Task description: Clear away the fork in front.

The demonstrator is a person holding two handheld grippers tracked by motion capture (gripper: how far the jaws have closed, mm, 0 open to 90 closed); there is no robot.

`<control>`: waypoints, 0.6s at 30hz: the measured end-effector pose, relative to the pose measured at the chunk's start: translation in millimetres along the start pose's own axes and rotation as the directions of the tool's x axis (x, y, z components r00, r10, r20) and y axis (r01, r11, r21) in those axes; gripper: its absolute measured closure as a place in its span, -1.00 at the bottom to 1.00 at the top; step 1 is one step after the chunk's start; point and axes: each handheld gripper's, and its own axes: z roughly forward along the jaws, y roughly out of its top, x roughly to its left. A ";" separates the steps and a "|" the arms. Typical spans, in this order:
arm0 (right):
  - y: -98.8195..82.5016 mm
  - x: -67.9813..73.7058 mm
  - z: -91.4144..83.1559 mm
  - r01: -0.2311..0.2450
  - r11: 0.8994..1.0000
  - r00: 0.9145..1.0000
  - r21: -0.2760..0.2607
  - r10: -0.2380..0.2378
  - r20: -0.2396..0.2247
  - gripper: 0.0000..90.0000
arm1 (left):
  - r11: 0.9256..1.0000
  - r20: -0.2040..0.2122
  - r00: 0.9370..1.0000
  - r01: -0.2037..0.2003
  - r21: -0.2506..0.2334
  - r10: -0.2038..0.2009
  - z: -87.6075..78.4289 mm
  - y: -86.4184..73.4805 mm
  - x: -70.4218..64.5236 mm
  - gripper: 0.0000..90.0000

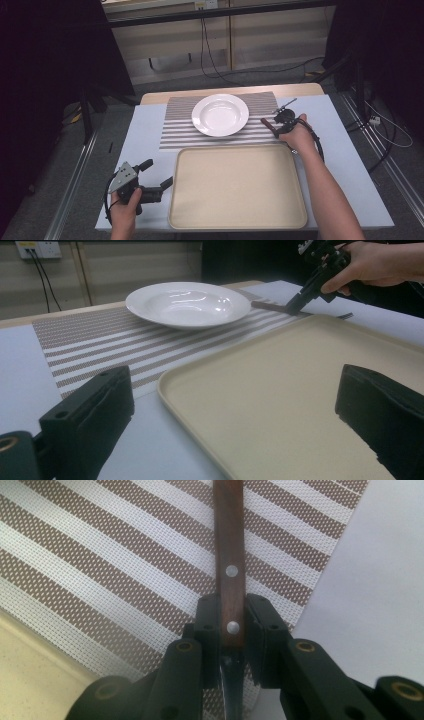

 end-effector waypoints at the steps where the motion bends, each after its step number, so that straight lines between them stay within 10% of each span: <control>1: -0.3 0.3 0.2 -0.002 1.000 1.000 -0.003 0.002 0.003 0.71 | 1.000 0.003 1.000 0.000 0.000 0.000 0.1 -0.1 0.2 -0.95; 18: -11.0 -4.7 -1.7 -0.024 0.996 0.999 -0.084 0.022 -0.031 0.74 | 1.000 -0.016 1.000 -0.009 -0.003 0.009 -5.1 0.5 -3.9 -0.95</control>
